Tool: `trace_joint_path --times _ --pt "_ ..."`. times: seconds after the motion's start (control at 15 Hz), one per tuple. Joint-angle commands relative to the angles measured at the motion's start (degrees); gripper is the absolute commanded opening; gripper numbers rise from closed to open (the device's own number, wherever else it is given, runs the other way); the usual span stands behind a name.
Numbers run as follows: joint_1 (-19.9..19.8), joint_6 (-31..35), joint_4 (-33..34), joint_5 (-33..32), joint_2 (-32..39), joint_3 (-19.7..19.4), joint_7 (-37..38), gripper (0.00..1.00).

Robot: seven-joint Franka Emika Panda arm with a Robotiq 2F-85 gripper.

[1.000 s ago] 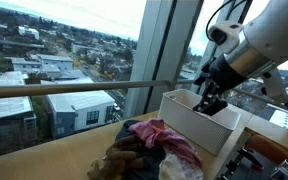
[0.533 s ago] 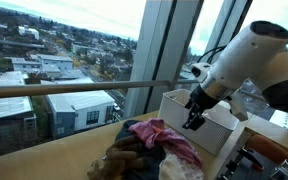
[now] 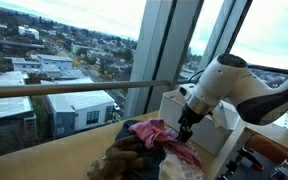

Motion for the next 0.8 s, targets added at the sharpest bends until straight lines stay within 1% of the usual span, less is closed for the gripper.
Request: trace_joint_path --times 0.0,0.53,0.6,0.73 --pt "0.00 0.19 4.89 0.41 5.21 0.36 -2.19 1.00" --pt "0.01 -0.64 11.97 1.02 15.18 0.74 -5.11 1.00" --pt "3.01 0.73 12.30 3.98 15.91 -2.28 -7.12 1.00" --pt "3.86 0.72 13.23 6.24 17.69 -2.85 -9.01 1.00"
